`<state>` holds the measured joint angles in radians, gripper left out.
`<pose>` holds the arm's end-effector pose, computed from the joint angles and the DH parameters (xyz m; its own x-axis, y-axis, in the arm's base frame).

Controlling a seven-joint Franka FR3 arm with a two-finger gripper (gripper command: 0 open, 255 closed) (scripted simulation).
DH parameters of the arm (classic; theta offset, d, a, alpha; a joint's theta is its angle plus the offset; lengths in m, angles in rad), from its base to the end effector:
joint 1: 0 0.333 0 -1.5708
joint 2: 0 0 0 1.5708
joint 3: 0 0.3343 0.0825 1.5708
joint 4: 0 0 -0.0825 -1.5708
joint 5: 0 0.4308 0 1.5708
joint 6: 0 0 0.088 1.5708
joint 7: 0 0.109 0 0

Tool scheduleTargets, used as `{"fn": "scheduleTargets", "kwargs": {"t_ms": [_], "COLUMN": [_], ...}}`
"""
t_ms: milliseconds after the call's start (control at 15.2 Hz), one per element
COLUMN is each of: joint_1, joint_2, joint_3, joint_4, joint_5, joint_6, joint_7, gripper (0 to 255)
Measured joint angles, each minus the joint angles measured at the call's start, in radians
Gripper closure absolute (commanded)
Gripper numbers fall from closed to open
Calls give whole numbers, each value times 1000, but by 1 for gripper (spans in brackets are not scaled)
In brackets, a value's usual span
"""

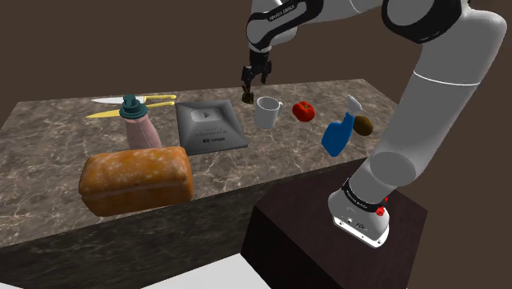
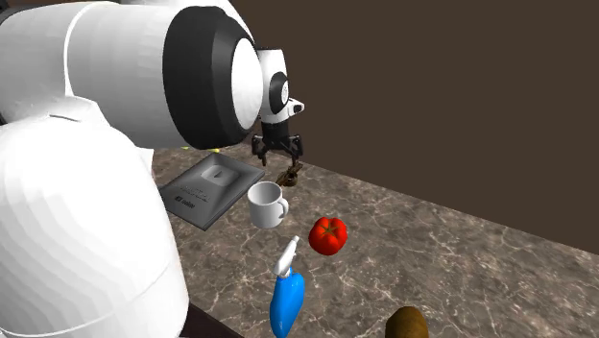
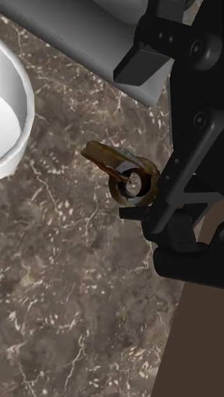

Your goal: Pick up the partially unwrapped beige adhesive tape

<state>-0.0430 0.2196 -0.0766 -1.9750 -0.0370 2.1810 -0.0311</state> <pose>0.6332 -0.0761 0.3469 0.9977 -0.0657 -0.0151 -0.0649 -0.9968 0.0462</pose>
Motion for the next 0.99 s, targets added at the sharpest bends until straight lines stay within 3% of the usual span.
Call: {"fn": "scheduleTargets", "kwargs": {"t_ms": [330,858,924,990], "joint_1": [-10,-12,-13,-13], "joint_2": [191,269,274,276], "joint_3": [-13,-13,-13,-13], "joint_4": [156,160,162,163], "joint_5": [-11,-11,-10,-10], "joint_6": [8,78,81,83], "joint_7": [15,22,22,22], "gripper": [0,0,255,255]}}
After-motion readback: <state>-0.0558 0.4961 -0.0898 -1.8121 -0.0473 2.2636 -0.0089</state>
